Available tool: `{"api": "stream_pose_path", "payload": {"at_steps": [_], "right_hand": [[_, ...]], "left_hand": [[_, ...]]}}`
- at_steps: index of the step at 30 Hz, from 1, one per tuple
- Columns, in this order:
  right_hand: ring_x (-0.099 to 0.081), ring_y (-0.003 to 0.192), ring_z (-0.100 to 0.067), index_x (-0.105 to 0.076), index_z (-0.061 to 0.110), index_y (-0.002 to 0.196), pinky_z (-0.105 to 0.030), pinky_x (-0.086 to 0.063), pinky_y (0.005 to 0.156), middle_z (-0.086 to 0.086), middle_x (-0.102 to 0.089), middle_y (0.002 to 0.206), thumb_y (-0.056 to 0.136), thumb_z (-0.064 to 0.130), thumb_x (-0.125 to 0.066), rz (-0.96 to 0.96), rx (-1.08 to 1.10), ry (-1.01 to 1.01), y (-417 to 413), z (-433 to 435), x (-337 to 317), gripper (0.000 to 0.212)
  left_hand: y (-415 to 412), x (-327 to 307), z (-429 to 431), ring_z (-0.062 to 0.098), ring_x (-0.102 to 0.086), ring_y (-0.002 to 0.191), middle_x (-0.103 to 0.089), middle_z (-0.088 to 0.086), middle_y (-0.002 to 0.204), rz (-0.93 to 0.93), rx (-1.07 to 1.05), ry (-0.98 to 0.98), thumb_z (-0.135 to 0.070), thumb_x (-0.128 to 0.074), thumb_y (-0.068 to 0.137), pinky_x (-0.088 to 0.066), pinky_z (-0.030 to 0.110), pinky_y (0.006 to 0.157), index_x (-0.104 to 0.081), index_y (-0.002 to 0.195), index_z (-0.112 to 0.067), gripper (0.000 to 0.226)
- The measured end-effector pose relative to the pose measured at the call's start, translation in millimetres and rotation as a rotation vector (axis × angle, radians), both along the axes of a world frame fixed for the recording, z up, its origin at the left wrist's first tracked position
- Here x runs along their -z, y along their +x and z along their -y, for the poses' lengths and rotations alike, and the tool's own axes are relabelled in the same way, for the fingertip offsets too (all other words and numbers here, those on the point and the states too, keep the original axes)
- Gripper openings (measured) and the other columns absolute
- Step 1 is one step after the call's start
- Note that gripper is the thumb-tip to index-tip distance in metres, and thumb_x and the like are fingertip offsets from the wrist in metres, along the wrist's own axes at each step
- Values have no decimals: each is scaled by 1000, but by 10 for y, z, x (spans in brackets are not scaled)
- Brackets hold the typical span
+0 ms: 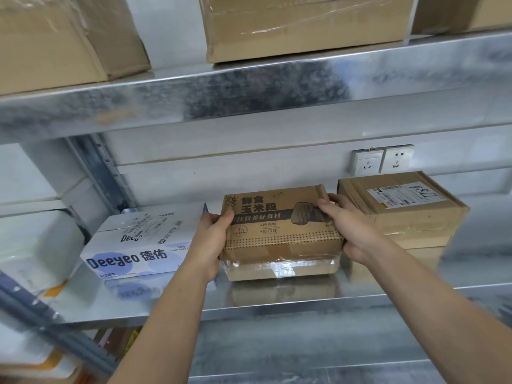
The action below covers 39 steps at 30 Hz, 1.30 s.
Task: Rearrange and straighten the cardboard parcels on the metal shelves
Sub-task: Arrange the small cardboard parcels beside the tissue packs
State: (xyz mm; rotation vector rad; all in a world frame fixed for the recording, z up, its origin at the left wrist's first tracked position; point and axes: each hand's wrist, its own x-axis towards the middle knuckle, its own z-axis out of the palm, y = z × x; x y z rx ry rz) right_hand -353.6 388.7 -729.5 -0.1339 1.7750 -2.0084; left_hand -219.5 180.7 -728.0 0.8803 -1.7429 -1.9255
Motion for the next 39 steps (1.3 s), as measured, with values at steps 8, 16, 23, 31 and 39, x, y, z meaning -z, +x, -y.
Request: {"api": "stream_pose_path", "payload": {"at_steps": [8,16,23,31,39], "right_hand": [[-71,90,-27,-40,24,145,-44,-61,78,-10,-69,106,97,22,-69,13,-49,66,-19,40,67,56],[-72,99,-31,-43,21,148,-47,-60,86,-13,-71,114,95,20,-71,26,-68,140,-163,141,124,60],[-73,98,-30,-50,18,144,-44,-61,86,-11,-73,111,95,17,-71,-22,-90,232,-266,164,132,54],[-71,98,-24,-50,30,121,-45,-58,96,-4,-72,108,96,18,-68,-124,-133,334,-301,164,136,33],[-72,98,-26,-54,33,107,-48,-58,96,-6,-72,107,96,17,-68,-146,-142,377,-323,176,164,23]], "left_hand": [[-117,104,75,26,-69,96,-68,10,106,65,-19,-58,-26,-64,99,-58,49,91,-48,110,-18,21],[-224,208,208,30,-73,99,-75,9,108,151,27,-69,-31,-70,92,-58,53,92,-64,110,-21,21],[-319,245,284,29,-73,94,-74,9,105,208,5,-158,-29,-71,92,-60,52,86,-64,106,-21,18],[-337,313,274,28,-72,92,-73,8,102,215,-12,-243,-26,-68,95,-60,52,86,-65,100,-21,9],[-354,315,276,27,-70,93,-72,6,100,255,-11,-293,-26,-67,95,-59,51,88,-63,97,-23,6]]}}
